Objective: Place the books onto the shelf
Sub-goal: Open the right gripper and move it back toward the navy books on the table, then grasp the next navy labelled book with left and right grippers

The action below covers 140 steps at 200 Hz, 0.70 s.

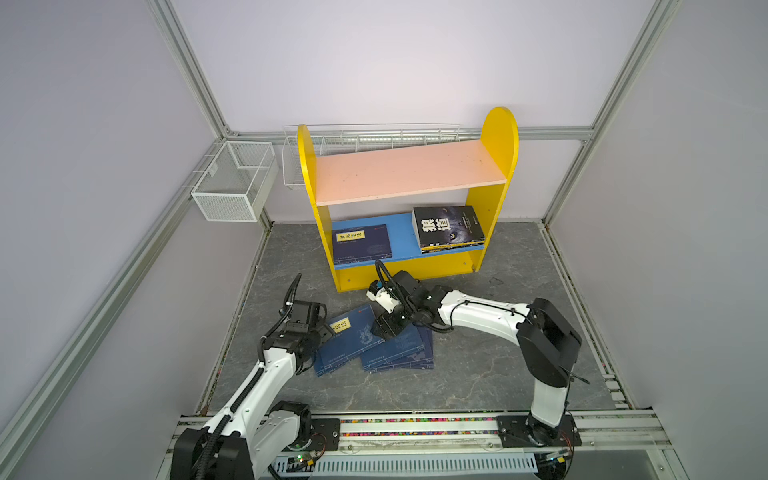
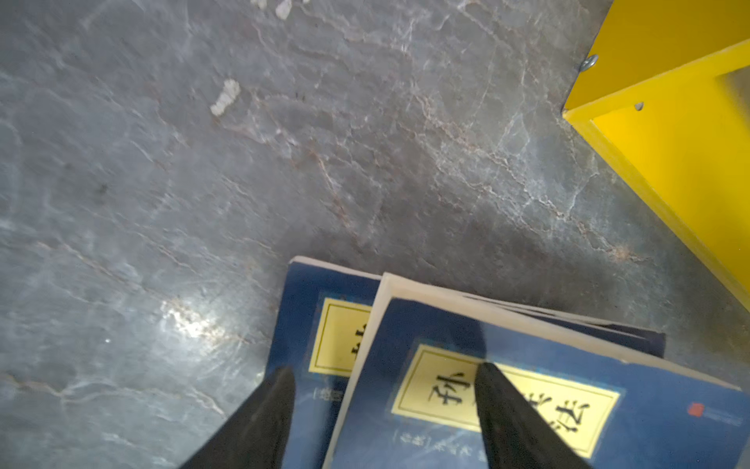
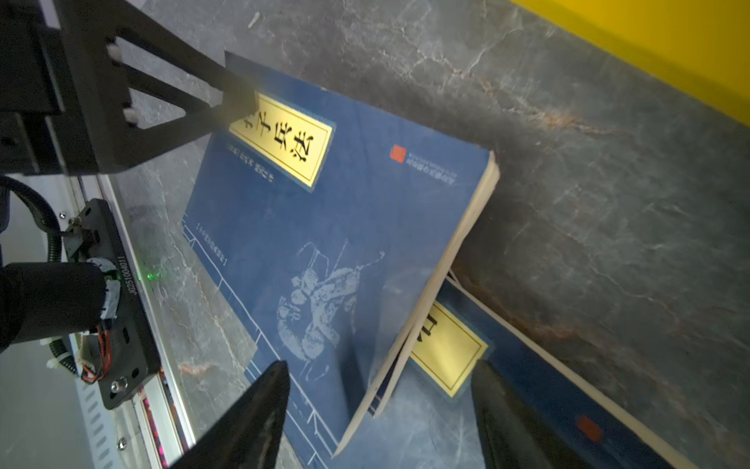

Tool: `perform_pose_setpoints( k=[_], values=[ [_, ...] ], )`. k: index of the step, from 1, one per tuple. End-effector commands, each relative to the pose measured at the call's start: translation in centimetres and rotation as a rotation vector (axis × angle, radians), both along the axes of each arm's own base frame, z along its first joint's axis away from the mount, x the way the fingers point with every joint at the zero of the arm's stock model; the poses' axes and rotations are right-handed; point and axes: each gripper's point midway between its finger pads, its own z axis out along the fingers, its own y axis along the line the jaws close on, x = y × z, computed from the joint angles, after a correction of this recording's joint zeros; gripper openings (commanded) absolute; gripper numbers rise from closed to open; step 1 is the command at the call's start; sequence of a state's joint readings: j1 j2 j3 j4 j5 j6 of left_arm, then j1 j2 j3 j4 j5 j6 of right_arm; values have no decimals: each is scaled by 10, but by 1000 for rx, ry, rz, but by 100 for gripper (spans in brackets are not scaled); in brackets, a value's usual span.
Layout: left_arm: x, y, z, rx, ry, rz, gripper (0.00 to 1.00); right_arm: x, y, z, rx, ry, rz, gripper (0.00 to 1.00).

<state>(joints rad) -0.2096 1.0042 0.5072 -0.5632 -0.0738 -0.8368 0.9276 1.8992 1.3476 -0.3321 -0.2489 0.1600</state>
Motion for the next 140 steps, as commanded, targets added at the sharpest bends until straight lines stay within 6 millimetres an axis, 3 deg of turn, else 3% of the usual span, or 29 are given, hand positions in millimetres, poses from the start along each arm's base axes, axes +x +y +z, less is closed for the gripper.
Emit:
perform_pose_setpoints(
  k=[1,45,79,140],
  values=[
    [-1,-10,-6,-32,16,-62,65,-10,3,1,39,53,70,73],
    [7,-31,-16,-101,61,-159,52,-14,6,-7,104,172,100,68],
    [15,-55,-21,-185,91,-253,44,-5,3,-5,149,213,77,62],
    [27,-104,-6,-236,46,-465,36,18,-15,14,246,231,-25,55]
  ],
)
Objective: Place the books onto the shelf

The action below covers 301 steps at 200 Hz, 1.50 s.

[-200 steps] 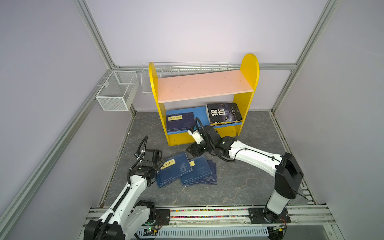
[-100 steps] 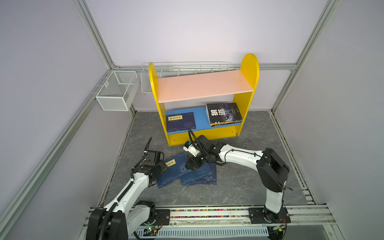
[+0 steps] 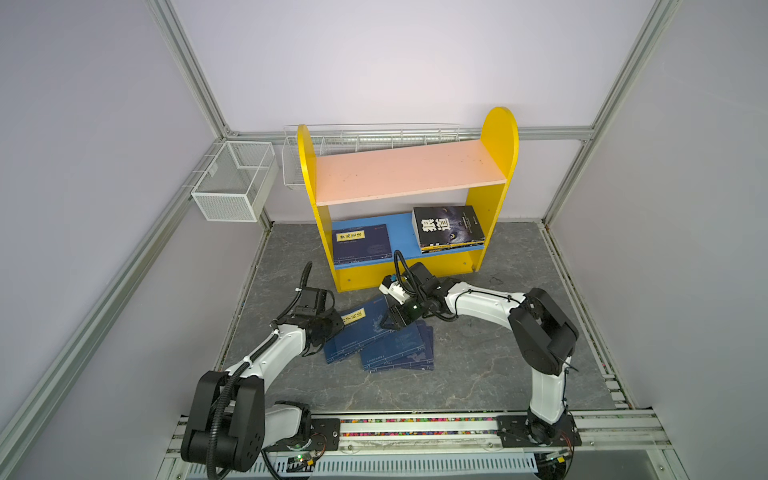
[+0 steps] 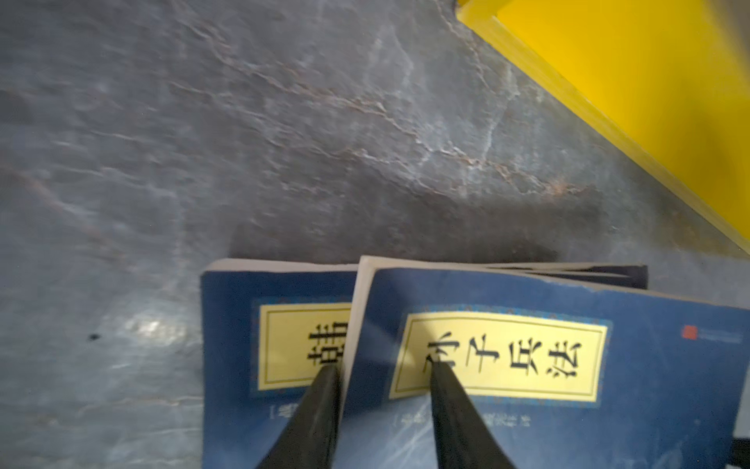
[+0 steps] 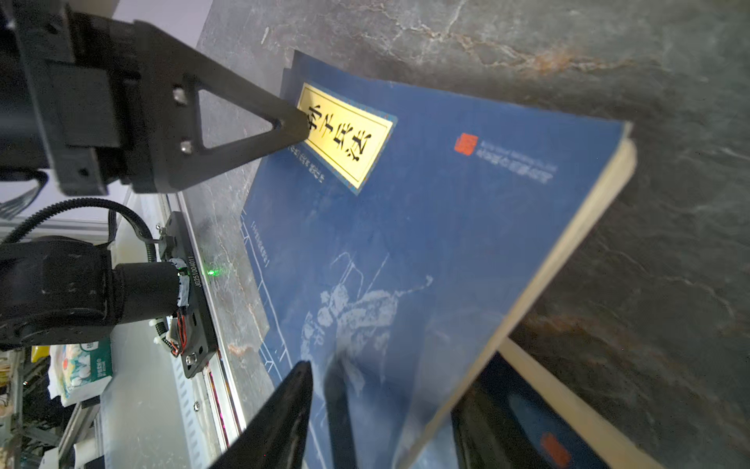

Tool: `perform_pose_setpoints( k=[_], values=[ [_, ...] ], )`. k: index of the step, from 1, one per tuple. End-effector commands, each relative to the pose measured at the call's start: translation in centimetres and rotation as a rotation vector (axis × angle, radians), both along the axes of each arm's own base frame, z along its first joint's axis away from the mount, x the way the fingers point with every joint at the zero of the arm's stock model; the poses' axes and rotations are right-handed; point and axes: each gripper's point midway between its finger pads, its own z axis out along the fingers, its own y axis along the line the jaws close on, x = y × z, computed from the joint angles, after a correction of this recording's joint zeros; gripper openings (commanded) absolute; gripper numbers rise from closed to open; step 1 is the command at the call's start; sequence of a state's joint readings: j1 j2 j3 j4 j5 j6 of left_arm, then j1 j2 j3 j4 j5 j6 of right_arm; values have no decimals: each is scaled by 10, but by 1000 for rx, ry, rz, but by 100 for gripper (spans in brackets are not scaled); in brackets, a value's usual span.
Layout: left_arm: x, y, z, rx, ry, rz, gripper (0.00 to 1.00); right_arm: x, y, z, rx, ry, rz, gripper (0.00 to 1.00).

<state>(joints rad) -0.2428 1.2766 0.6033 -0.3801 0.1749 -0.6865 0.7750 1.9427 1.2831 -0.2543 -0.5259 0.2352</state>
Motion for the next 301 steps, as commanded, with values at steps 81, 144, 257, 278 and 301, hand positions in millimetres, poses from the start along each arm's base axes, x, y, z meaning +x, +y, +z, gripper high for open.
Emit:
perform_pose_setpoints(
  k=[81,144,257,278,301],
  values=[
    [-7,-59,11,-92,4,-250,33,18,-27,29,75,-75,-140,53],
    [-1,-73,27,-131,-59,-290,35,15,-27,58,217,-60,-136,10],
    [6,-91,158,-525,-478,-371,85,37,-88,172,608,-77,-265,7],
    [3,-96,157,-547,-461,-399,84,38,-86,191,684,-78,-247,7],
    [0,-105,169,-597,-500,-445,80,40,-83,200,732,-62,-245,7]
  ],
)
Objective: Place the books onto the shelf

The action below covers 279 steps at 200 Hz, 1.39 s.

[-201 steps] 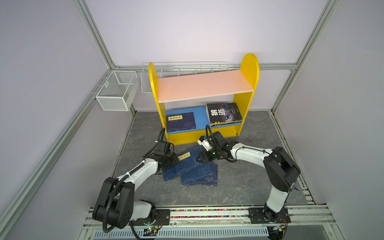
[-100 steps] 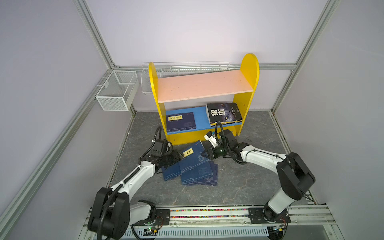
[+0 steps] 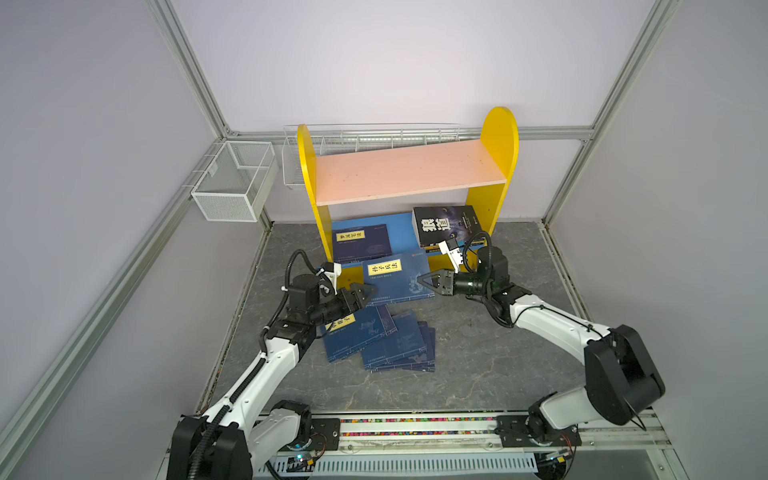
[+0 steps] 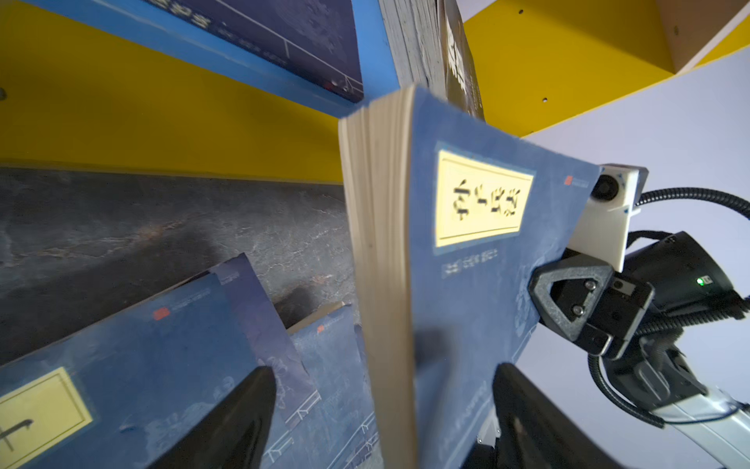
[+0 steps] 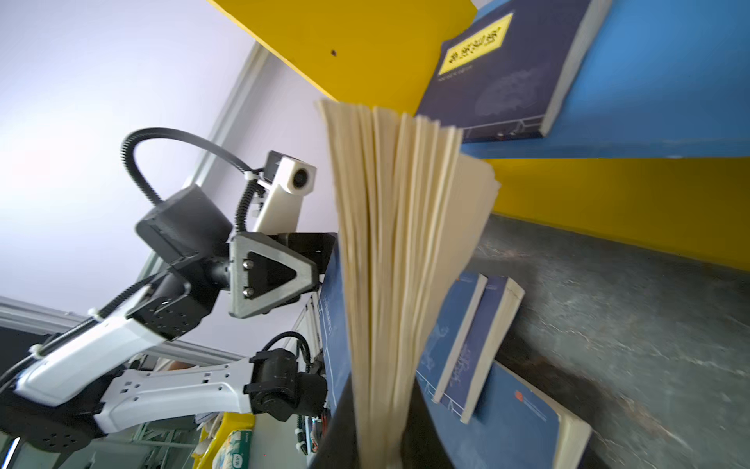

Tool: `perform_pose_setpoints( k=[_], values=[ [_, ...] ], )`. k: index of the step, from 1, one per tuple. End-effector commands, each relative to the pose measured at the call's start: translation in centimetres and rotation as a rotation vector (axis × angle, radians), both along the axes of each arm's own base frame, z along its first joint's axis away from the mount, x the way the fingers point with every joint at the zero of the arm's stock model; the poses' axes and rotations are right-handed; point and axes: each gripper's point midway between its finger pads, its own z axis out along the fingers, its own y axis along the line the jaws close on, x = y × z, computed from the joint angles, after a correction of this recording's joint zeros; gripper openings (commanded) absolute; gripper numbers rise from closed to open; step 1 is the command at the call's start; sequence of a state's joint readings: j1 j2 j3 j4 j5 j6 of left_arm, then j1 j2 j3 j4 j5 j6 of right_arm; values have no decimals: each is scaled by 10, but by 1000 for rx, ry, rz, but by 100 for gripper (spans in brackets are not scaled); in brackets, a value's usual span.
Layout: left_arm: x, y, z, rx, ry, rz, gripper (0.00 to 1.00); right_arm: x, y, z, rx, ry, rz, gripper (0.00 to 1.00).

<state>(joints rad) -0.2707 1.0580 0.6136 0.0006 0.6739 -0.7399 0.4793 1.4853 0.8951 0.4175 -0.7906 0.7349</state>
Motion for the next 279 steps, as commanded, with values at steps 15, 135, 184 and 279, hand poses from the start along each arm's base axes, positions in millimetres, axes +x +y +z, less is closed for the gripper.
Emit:
perform_pose_setpoints(
  k=[15,135,184,279],
  values=[
    [-10,-19,23,-94,-78,-110,68,-2,4,29,116,-36,33,7],
    [-1,-29,81,-326,-248,-108,0,15,-21,12,-32,-21,-154,63],
    [2,-20,99,-409,-326,-47,0,20,-26,26,31,-13,-168,60],
    [5,-24,85,-382,-304,-30,0,16,-2,45,144,-18,-118,17]
  ],
)
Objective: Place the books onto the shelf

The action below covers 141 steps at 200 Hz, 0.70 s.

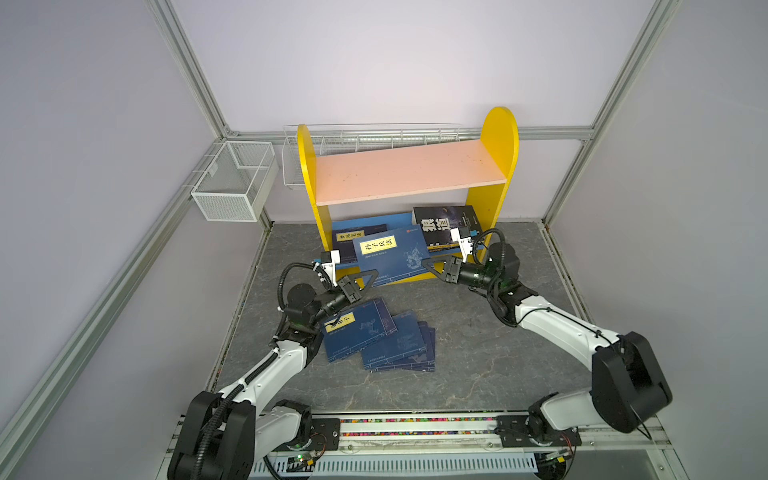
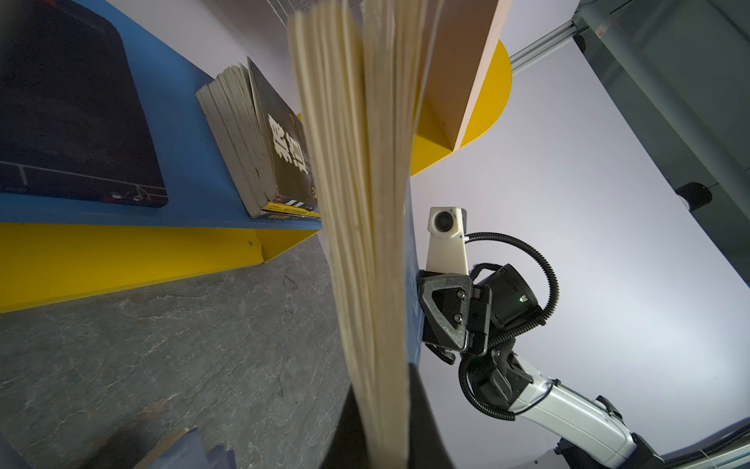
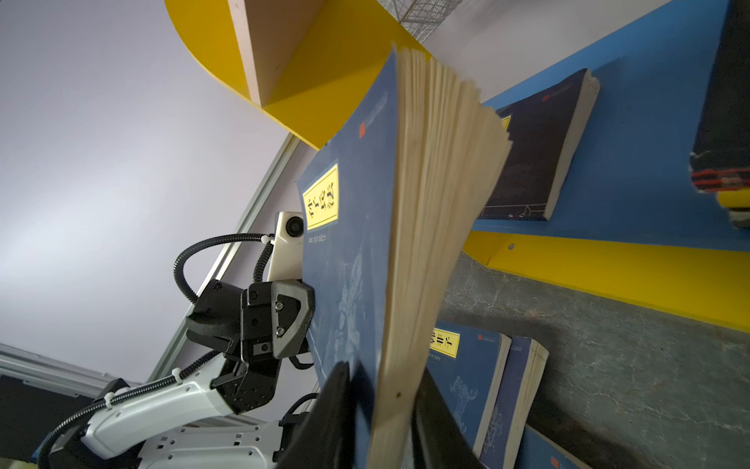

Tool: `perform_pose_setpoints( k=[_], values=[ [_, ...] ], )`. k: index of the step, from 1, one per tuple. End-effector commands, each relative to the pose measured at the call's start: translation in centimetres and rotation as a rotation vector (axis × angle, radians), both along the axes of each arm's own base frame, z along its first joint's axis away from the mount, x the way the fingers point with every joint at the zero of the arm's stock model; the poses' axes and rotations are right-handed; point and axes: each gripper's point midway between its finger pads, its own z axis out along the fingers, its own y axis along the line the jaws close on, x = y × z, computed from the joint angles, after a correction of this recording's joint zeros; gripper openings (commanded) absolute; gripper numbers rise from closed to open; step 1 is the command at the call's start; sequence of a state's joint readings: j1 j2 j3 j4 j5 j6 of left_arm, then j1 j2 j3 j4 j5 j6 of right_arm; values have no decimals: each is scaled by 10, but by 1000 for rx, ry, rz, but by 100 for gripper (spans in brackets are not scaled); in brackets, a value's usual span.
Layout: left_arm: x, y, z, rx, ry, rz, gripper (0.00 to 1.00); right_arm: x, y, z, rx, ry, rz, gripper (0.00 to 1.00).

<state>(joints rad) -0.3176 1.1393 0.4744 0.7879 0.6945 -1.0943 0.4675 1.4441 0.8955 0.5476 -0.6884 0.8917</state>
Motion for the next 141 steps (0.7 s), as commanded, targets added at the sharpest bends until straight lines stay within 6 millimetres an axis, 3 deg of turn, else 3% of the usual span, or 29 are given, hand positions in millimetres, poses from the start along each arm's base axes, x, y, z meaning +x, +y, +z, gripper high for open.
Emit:
perform_pose_setpoints(
  k=[1,12,25,31,38,59,89,108,123,141],
  values=[
    [-2,-2,13,-20,-57,3,0,-2,7,6,36,-10,10,17],
    [2,0,7,6,-47,35,2,1,7,8,36,-15,-8,14],
    [12,10,-7,41,16,117,20,7,7,8,36,-16,-37,13],
    [17,16,-19,72,60,166,38,12,7,8,35,-16,-52,12],
    [22,24,-32,112,110,228,51,17,7,7,30,-13,-68,12],
    [27,62,-67,232,232,447,67,35,10,10,23,-31,-117,12],
    [-1,143,-109,380,434,833,70,57,21,9,-22,-52,-167,11],
    [-34,188,-118,450,515,1024,71,69,31,6,-45,-57,-189,11],
    [-51,208,-128,493,565,1089,72,78,44,2,-48,-42,-186,11],
    [-61,213,-141,513,616,1087,72,88,61,-4,-54,-22,-178,11]
  ],
)
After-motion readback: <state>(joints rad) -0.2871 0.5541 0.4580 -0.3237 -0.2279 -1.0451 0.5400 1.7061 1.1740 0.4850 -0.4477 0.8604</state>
